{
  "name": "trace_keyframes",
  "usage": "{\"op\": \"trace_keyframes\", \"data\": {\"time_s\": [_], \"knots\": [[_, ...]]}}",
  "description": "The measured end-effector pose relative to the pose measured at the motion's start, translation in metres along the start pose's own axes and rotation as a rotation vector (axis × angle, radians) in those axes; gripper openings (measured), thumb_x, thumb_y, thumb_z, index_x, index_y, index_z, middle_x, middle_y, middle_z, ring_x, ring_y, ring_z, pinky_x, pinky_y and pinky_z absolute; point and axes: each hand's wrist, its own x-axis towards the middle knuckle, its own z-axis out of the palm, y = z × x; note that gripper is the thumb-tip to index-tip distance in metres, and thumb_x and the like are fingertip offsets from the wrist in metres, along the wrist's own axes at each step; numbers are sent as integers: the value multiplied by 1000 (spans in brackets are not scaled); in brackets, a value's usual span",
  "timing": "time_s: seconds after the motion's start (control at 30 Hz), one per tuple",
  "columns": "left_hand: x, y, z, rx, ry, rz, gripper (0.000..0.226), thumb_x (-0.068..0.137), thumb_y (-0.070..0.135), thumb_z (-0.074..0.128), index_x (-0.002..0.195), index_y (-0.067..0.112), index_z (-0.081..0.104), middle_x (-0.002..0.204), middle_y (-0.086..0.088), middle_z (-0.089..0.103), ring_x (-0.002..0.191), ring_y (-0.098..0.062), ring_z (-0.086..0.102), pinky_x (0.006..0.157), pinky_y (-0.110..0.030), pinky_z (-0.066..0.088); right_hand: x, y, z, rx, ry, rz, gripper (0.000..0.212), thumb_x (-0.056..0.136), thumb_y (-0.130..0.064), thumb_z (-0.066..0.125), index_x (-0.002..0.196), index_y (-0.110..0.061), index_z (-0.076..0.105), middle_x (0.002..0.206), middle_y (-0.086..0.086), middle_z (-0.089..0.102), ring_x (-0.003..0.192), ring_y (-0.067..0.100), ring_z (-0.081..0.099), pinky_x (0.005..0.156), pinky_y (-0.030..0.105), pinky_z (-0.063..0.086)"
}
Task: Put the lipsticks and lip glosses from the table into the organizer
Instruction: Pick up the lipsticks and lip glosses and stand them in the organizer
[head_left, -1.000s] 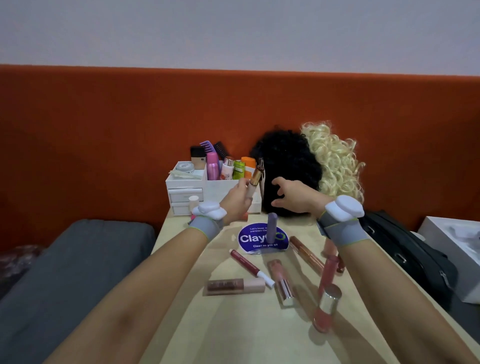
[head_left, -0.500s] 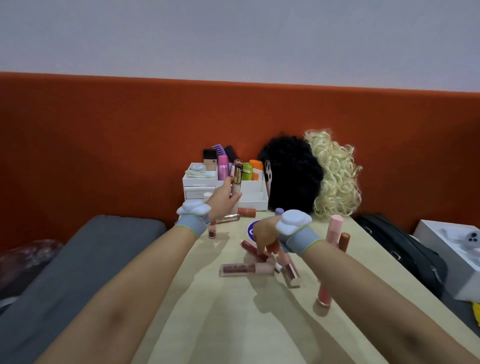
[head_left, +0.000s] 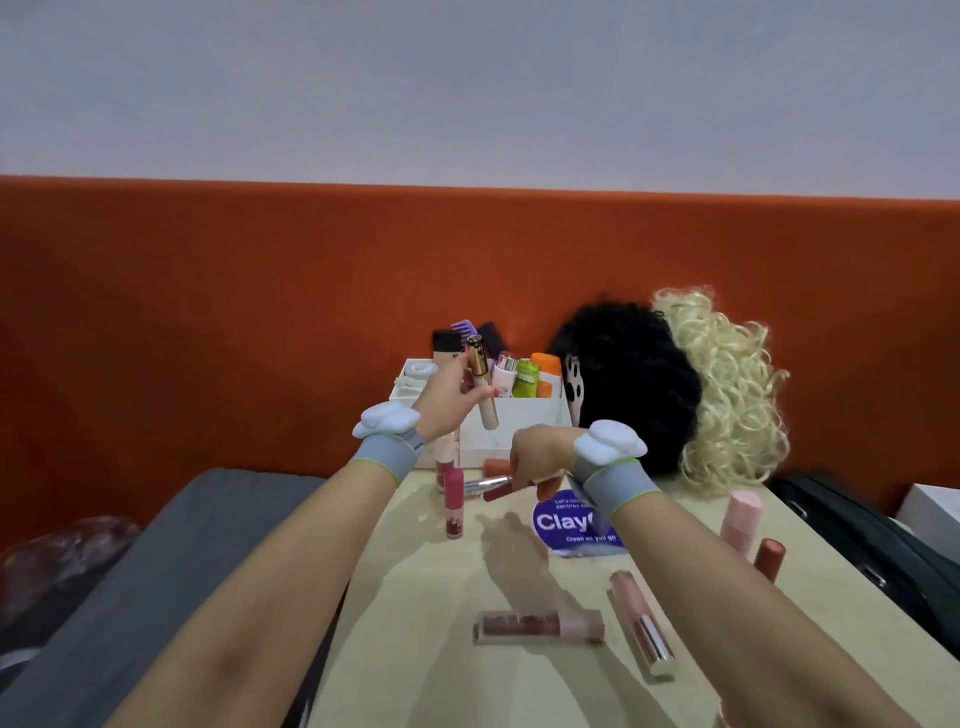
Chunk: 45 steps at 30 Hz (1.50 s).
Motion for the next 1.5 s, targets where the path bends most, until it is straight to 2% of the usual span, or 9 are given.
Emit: {"op": "trace_keyframes", "data": {"time_s": [0.07, 0.17, 0.3, 0.4, 0.57, 0.7, 0.97, 1.27, 1.5], "knots": [[12, -4, 0, 19, 6, 18, 32, 89, 5, 57, 119, 3, 50, 97, -3, 54, 86, -18, 52, 67, -11, 42, 11, 2, -22, 76, 51, -22, 31, 84, -14, 65, 109, 5, 66, 79, 9, 67, 53, 12, 53, 60, 22, 49], [36, -13, 2, -28, 24, 24, 29, 89, 6, 57, 116, 2, 49, 97, -5, 57, 90, -18, 54, 79, -28, 46, 38, 10, -49, 248, 113, -32, 35, 78, -14, 73, 107, 3, 65, 81, 11, 66, 57, 13, 56, 78, 29, 55], [64, -23, 3, 6, 73, 1, 27, 88, 14, 58, 113, 7, 51, 98, -4, 61, 91, -19, 58, 81, -29, 43, 72, 29, -76, 394, 278, 18, 25, 75, 0, 68, 99, 9, 70, 74, 14, 64, 53, 14, 56, 76, 31, 57], [89, -39, 6, 63, 47, -16, 26, 90, 20, 56, 113, 11, 52, 100, -7, 65, 93, -23, 60, 80, -34, 45, 102, 37, -82, 386, 372, 80, 23, 75, -2, 67, 97, 4, 73, 67, 9, 63, 54, 13, 55, 61, 26, 52], [111, -58, 14, 173, 20, -21, 27, 90, 23, 56, 113, 8, 52, 90, -4, 59, 84, -21, 53, 69, -26, 35, 139, 43, -72, 469, 565, 85, 22, 71, -7, 74, 86, -4, 58, 89, 13, 60, 82, 26, 60, 68, 31, 50], [118, -67, 23, 214, -15, -48, 26, 87, 21, 59, 110, 9, 55, 94, -8, 63, 89, -26, 58, 71, -28, 38, 158, 40, -59, 461, 651, 17, 7, 83, -9, 58, 89, -9, 55, 96, 20, 63, 88, 32, 58, 66, 34, 43], [121, -70, 29, 332, 50, -57, 30, 81, 14, 66, 109, 7, 57, 106, -16, 66, 102, -34, 60, 86, -43, 50, 183, 39, -36, 533, 687, -53, 20, 90, -10, 49, 106, -6, 59, 103, 25, 68, 94, 41, 63, 66, 30, 41], [119, -70, 28, 482, 32, -121, 26, 84, 27, 60, 104, 12, 53, 107, -15, 64, 107, -37, 55, 89, -46, 43, 192, 32, -23, 590, 654, -81, 22, 85, -2, 56, 107, -4, 57, 110, 22, 64, 103, 38, 60, 88, 44, 51], [123, -69, 27, 556, -33, -206, 33, 86, 26, 58, 110, 5, 52, 124, -19, 45, 120, -39, 38, 95, -49, 37, 197, 32, -16, 625, 687, -140, 28, 84, 0, 58, 111, -7, 61, 107, 21, 68, 103, 36, 60, 85, 38, 47]]}}
